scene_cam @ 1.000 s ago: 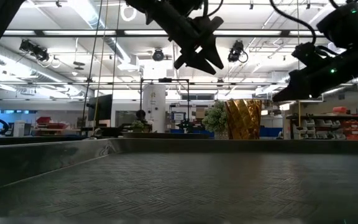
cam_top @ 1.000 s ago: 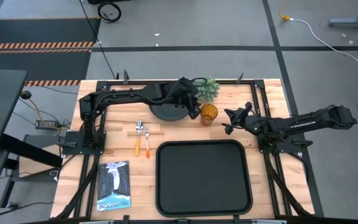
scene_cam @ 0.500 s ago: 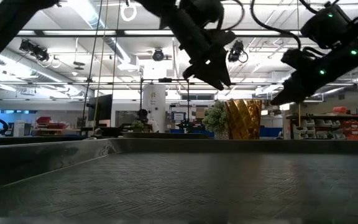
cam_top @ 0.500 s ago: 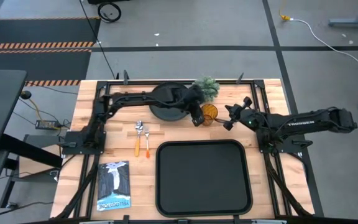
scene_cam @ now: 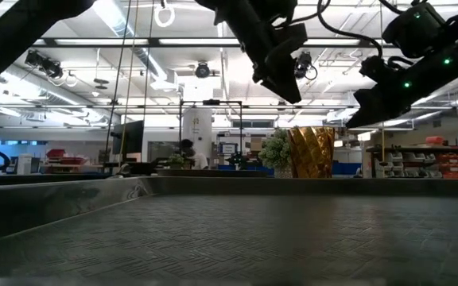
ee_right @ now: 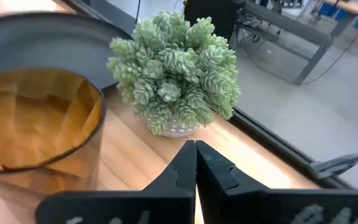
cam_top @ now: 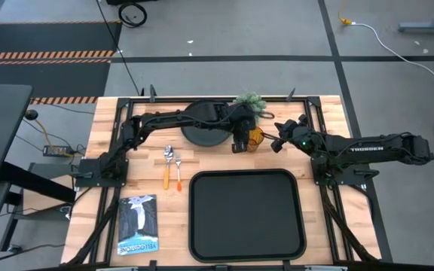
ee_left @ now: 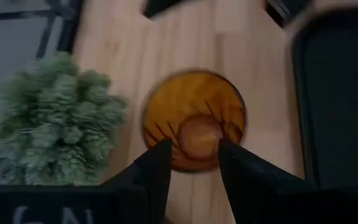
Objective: Pick and place plate/cup/fork/spoon on tray
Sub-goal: Put the orange glass on the top right of the black serving tray
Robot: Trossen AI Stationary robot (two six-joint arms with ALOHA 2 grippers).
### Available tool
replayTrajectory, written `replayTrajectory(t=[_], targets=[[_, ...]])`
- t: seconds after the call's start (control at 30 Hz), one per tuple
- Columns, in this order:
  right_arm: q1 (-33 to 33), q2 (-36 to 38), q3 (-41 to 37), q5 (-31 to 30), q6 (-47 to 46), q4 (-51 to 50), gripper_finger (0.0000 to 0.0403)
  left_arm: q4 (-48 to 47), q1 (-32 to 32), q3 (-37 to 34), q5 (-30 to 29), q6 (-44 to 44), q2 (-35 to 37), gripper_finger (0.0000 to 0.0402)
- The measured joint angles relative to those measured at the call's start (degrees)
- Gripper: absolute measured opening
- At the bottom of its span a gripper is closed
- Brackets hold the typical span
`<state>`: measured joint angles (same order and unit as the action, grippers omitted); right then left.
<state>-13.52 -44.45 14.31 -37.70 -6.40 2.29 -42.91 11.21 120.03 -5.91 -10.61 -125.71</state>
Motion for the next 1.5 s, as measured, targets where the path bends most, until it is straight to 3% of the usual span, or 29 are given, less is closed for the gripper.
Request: replayTrajectory(t=[0.23, 0.43, 0.9, 1.5], targets=[[0.3, 0.6, 0.0, -0.6, -0.7, -2.8, 0.0006, 2.5, 2.8, -0.4, 0.7, 13.4, -0.4, 0.0141], [1.3, 0.2, 0.0, -0.2, -1.0, -2.5, 0.0006, 2.4, 2.6, -0.5, -3.4, 20.5, -3.2, 0.0142], [1.9, -0.6, 0.0, -0.1, -1.5, -1.8, 0.0006, 2.6, 1.8, -0.4, -3.7, 24.7, -5.4, 0.0191], [1.9, -0.6, 0.0, 0.9, -1.4, -1.5, 0.0006, 0.8, 1.3, -0.5, -3.7, 24.5, -6.6, 0.011]])
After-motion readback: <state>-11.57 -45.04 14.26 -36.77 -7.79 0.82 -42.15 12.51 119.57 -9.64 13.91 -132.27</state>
